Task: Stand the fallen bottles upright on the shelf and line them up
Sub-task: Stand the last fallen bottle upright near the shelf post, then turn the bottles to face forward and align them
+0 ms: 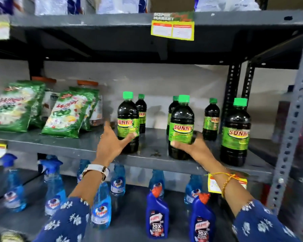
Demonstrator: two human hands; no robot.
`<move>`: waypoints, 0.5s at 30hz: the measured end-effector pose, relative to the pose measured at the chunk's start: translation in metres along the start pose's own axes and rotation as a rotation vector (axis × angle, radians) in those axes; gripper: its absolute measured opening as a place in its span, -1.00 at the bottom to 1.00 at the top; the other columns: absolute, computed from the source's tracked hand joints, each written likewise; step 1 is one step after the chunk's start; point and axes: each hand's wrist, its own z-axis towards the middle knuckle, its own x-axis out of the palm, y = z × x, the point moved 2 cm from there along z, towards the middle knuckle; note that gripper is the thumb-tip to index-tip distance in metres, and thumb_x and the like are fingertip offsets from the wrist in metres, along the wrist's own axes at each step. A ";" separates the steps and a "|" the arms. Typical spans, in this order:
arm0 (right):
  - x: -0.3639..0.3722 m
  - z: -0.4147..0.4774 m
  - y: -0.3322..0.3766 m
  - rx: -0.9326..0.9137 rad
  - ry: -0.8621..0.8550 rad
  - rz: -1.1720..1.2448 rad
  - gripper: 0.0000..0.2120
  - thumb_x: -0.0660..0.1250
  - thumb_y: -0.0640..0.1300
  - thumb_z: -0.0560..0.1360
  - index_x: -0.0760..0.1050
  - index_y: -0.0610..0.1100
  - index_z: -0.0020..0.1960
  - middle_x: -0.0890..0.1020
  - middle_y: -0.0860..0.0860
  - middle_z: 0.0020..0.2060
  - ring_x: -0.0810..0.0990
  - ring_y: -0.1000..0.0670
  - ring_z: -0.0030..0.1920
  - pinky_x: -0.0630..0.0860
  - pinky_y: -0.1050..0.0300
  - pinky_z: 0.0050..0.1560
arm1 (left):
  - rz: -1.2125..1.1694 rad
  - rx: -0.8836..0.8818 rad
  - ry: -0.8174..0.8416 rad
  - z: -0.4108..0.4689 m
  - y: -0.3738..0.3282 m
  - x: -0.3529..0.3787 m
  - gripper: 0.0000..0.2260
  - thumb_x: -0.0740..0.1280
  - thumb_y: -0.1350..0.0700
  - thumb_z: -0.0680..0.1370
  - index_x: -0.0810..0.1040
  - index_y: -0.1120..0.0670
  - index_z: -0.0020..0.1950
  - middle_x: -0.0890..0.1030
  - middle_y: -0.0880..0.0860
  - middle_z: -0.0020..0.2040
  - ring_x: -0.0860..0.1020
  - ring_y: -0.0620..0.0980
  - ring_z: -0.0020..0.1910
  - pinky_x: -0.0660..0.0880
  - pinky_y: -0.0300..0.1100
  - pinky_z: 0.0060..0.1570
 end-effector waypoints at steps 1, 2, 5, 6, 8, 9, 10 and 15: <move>0.001 0.003 -0.005 -0.020 0.080 -0.019 -0.33 0.58 -0.11 0.19 0.41 -0.17 0.23 0.64 -0.01 0.03 0.63 0.08 -0.03 0.55 0.16 0.06 | 0.049 -0.029 0.073 0.001 0.004 0.003 0.03 0.27 -0.51 0.14 0.15 0.12 0.39 0.47 0.18 0.29 0.45 0.19 0.21 0.42 0.09 0.13; 0.001 0.006 -0.009 -0.038 0.140 -0.057 -0.44 0.59 -0.16 0.19 0.50 -0.13 0.14 0.67 0.00 -0.02 0.65 0.05 -0.03 0.56 0.11 0.09 | 0.105 -0.039 0.110 0.002 0.009 0.005 0.01 0.21 -0.57 0.09 0.24 0.07 0.32 0.54 0.14 0.20 0.51 0.17 0.12 0.46 0.04 0.02; 0.001 0.008 -0.013 -0.044 0.197 -0.139 -0.57 0.58 -0.19 0.18 0.60 -0.04 0.02 0.69 -0.02 -0.05 0.65 0.00 -0.02 0.53 0.03 0.13 | 0.258 0.042 0.097 0.004 0.016 0.010 -0.06 0.07 -0.64 0.04 0.36 -0.07 0.23 0.61 0.06 0.10 0.55 0.15 0.04 0.40 -0.07 -0.14; 0.000 0.008 -0.014 -0.050 0.188 -0.143 -0.59 0.58 -0.18 0.18 0.61 -0.04 0.00 0.70 -0.03 -0.06 0.65 -0.01 -0.02 0.53 0.05 0.11 | 0.286 0.066 0.080 0.004 0.015 0.011 -0.08 0.06 -0.64 0.05 0.38 -0.09 0.21 0.62 0.06 0.10 0.56 0.15 0.03 0.39 -0.06 -0.14; 0.000 0.008 -0.014 -0.061 0.178 -0.141 -0.62 0.58 -0.16 0.18 0.62 -0.03 -0.03 0.70 0.02 -0.10 0.66 0.03 -0.06 0.54 0.10 0.05 | 0.299 0.089 0.050 0.003 0.015 0.011 -0.14 0.06 -0.63 0.09 0.41 -0.09 0.17 0.63 0.05 0.06 0.56 0.15 0.00 0.40 -0.06 -0.15; 0.000 0.007 -0.013 -0.069 0.177 -0.155 -0.64 0.58 -0.14 0.18 0.62 0.00 -0.06 0.71 0.05 -0.12 0.66 0.07 -0.09 0.54 0.13 0.01 | 0.297 0.097 0.038 0.002 0.014 0.012 -0.17 0.07 -0.62 0.11 0.43 -0.10 0.14 0.63 0.04 0.04 0.57 0.14 -0.02 0.40 -0.07 -0.15; 0.001 0.006 -0.012 -0.078 0.177 -0.178 -0.66 0.58 -0.11 0.17 0.62 0.02 -0.08 0.71 0.08 -0.14 0.66 0.10 -0.11 0.53 0.16 -0.03 | 0.296 0.101 0.025 0.000 0.013 0.012 -0.21 0.08 -0.60 0.13 0.44 -0.10 0.12 0.64 0.04 0.02 0.57 0.13 -0.04 0.40 -0.08 -0.16; 0.002 0.005 -0.009 -0.086 0.150 -0.253 -0.63 0.56 0.00 0.14 0.60 0.06 -0.07 0.70 0.08 -0.12 0.65 0.09 -0.11 0.52 0.15 -0.06 | 0.320 0.105 -0.034 -0.003 0.010 0.012 -0.24 0.08 -0.59 0.16 0.47 -0.05 0.07 0.65 0.05 -0.03 0.57 0.12 -0.07 0.38 -0.10 -0.19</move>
